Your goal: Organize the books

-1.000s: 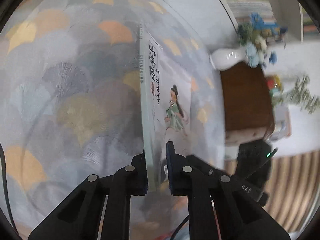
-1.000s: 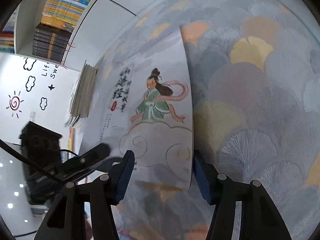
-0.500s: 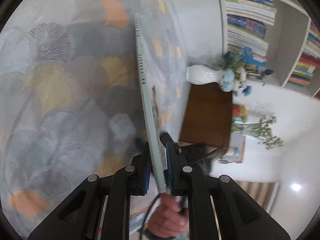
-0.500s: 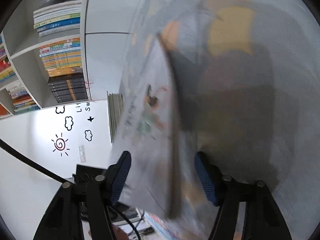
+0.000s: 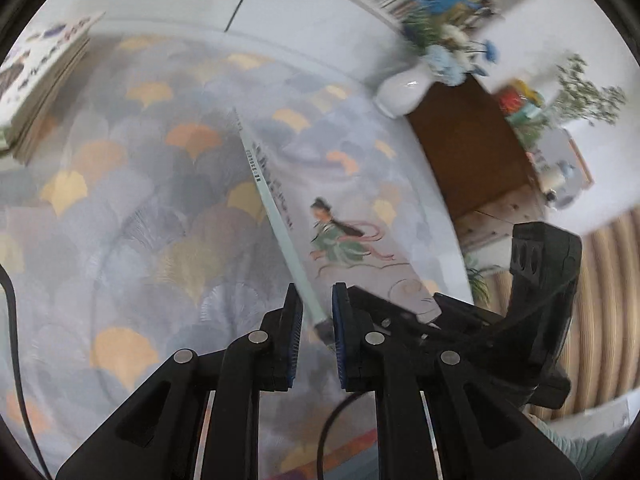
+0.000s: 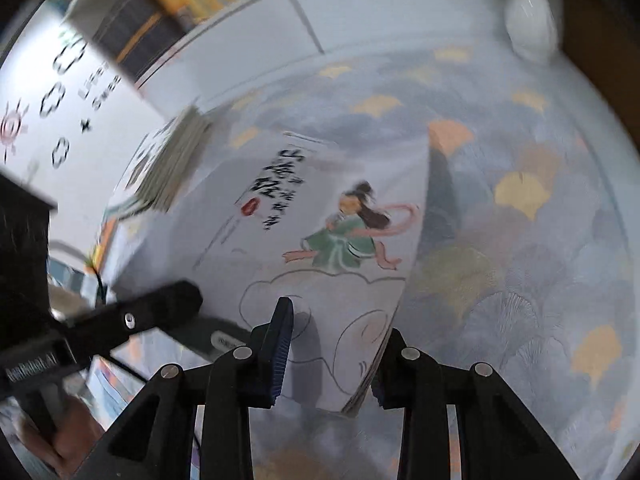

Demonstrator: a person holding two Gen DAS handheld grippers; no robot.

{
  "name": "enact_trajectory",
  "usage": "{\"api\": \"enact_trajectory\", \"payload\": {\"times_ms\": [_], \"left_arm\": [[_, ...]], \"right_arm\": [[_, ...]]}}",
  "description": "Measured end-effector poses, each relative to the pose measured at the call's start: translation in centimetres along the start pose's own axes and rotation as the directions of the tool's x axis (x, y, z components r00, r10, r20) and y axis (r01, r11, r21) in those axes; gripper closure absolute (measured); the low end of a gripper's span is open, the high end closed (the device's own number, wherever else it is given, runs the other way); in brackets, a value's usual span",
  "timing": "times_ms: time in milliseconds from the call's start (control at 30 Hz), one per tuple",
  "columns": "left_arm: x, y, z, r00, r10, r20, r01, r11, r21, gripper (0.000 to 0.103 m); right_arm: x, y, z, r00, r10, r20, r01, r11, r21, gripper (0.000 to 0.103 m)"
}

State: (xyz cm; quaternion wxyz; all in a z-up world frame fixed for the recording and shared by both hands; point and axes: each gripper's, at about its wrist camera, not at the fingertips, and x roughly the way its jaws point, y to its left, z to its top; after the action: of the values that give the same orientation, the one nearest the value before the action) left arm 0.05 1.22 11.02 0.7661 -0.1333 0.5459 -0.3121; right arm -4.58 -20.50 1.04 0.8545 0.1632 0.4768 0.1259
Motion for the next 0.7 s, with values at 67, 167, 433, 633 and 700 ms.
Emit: {"api": "enact_trajectory", "payload": {"times_ms": [67,167,433,633,700], "left_arm": [[-2.0,0.7,0.1,0.999,-0.037,0.012,0.036,0.999,0.022,0.089],[-5.1,1.5,1.0,0.997,-0.063,0.051,0.059,0.996,0.066,0.086],[-15.5,7.6,5.0,0.972,-0.070,0.224,0.047,0.993,0.109,0.083],[-19.7,15.9,8.9,0.949,-0.010,0.314,-0.004,0.999,0.043,0.082],[-19.3,19.2,10.1,0.950,0.023,0.310,-0.024,1.000,0.000,0.082]], "right_arm": [[-0.7,1.7,-0.6,1.000,-0.005,0.014,0.005,1.000,-0.022,0.071],[-1.4,4.7,-0.8,0.999,0.021,0.027,-0.021,1.000,-0.017,0.071],[-1.9,15.7,4.0,0.982,0.076,0.171,-0.058,0.993,-0.105,0.070],[2.4,24.3,10.2,0.970,0.124,0.208,-0.089,0.981,-0.171,0.069],[4.5,26.3,11.6,0.973,0.107,0.205,-0.069,0.981,-0.183,0.069]]}}
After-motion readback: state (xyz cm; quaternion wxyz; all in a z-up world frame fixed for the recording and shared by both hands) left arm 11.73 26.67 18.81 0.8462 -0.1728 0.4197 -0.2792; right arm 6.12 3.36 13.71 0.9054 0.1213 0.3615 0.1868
